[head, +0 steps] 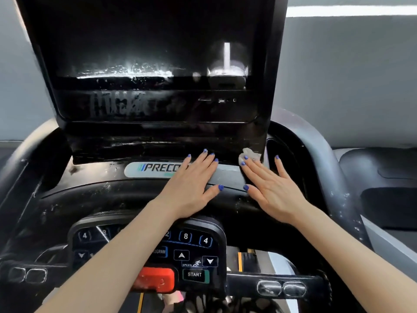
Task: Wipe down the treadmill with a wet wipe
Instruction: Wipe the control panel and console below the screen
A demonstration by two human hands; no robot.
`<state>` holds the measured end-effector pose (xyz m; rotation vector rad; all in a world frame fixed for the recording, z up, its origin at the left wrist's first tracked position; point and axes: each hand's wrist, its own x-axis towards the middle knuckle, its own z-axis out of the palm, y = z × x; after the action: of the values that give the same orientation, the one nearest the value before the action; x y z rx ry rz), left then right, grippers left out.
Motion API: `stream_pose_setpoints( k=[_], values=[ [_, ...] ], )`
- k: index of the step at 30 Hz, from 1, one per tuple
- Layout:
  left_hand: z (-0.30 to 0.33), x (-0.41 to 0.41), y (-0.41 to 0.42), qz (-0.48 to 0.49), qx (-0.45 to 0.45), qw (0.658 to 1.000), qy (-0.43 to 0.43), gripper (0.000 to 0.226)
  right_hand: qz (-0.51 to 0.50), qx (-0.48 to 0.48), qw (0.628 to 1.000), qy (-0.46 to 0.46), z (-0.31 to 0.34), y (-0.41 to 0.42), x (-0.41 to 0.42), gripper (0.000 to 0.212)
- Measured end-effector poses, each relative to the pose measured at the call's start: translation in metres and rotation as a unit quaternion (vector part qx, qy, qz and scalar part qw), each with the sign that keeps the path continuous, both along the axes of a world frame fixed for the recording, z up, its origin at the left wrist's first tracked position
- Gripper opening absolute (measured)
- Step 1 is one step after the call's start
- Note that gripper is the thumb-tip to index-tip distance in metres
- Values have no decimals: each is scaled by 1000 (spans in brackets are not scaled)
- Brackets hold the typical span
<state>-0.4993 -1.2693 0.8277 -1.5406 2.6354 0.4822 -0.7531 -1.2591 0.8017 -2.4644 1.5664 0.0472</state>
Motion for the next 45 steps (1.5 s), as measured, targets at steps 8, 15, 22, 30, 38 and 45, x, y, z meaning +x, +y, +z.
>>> stream_pose_setpoints(
  k=[8,15,22,30,38,45],
  values=[
    [-3,-15,-7,-28,-8,999,-16,86,10,-31,999,11,5,-19,-2,76],
    [-7,-26,-12,-34,-23,998,-38,81,56,-19,998,-39,-4,-8,-30,79],
    [-11,-35,-16,-82,-32,995,-44,75,127,-217,959,-129,-21,-32,-41,48],
    [-17,-34,-16,-91,-85,991,-48,63,84,-350,918,-164,-26,-51,-61,37],
    [-19,-36,-16,-92,-108,987,-71,61,-12,-387,906,-170,-37,-105,-76,34],
    [-19,-38,-17,-90,-112,987,-70,61,-32,-321,932,-168,-46,-118,-64,32]
  ],
)
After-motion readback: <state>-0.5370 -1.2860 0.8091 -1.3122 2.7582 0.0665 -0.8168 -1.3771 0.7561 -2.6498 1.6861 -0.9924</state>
